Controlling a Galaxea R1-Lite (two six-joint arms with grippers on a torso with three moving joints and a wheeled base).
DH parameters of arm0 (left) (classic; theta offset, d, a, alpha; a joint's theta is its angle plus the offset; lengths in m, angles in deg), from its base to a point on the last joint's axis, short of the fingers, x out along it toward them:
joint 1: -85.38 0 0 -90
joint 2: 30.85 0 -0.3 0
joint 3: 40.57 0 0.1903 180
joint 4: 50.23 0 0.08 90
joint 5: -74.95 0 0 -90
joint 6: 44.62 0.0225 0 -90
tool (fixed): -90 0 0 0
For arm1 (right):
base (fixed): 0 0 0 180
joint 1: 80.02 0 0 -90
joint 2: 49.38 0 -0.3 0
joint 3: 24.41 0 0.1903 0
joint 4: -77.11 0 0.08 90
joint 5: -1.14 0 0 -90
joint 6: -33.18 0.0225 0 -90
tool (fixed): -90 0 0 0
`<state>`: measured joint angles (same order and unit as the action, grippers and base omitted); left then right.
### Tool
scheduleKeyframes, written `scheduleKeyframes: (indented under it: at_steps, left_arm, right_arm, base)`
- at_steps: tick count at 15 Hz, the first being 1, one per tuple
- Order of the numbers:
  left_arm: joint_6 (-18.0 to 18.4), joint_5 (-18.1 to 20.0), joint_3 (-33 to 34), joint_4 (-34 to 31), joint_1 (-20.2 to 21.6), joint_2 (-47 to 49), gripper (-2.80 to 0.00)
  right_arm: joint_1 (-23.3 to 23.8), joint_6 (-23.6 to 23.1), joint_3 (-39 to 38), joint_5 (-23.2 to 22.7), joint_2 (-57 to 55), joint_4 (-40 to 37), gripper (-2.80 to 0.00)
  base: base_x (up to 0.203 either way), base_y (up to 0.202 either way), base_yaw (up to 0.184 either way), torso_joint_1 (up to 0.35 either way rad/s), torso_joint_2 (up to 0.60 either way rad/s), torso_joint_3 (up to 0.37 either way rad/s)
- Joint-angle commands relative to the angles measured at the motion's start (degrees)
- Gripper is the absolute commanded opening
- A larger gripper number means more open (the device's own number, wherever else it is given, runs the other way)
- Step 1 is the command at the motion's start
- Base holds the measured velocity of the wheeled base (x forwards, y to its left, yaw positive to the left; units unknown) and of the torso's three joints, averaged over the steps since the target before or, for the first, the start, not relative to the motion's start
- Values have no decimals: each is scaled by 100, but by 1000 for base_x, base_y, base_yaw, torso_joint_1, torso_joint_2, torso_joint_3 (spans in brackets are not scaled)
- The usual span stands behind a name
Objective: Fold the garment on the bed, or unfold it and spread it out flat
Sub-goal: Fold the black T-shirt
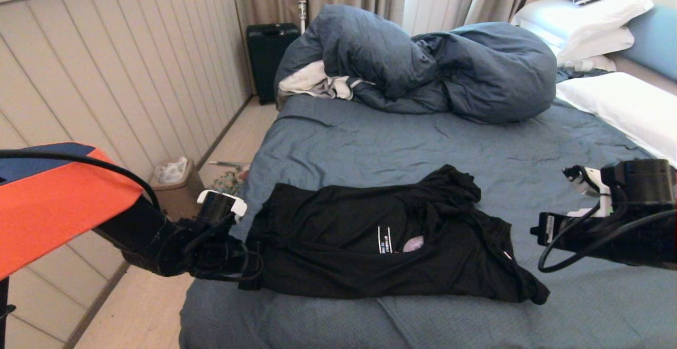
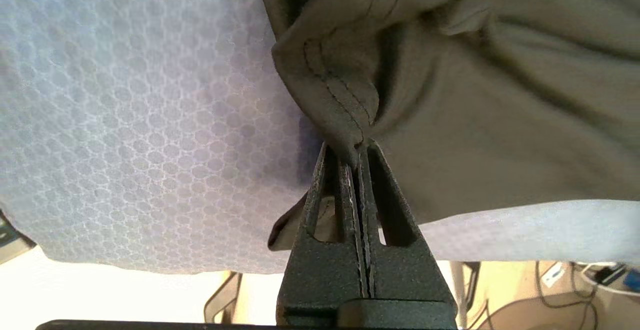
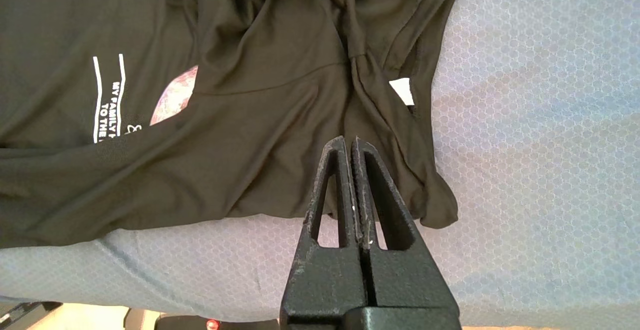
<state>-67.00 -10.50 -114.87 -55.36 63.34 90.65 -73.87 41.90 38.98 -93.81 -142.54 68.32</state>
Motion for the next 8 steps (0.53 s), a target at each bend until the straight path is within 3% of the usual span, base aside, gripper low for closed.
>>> scheduleKeyframes:
  at_steps: [1,8]
  left_arm:
    - [-45,2,28,13,-1,-229,-280]
    - [-47,-42,13,13,7,-187,-280]
  right_arm:
    - [4,6,1,-5,-4,10,-280]
    - [-15,-161,-21,6,-416,35,-280]
  base:
    - [0,0,0,0,0,0]
    - [0,0,0,0,0,0]
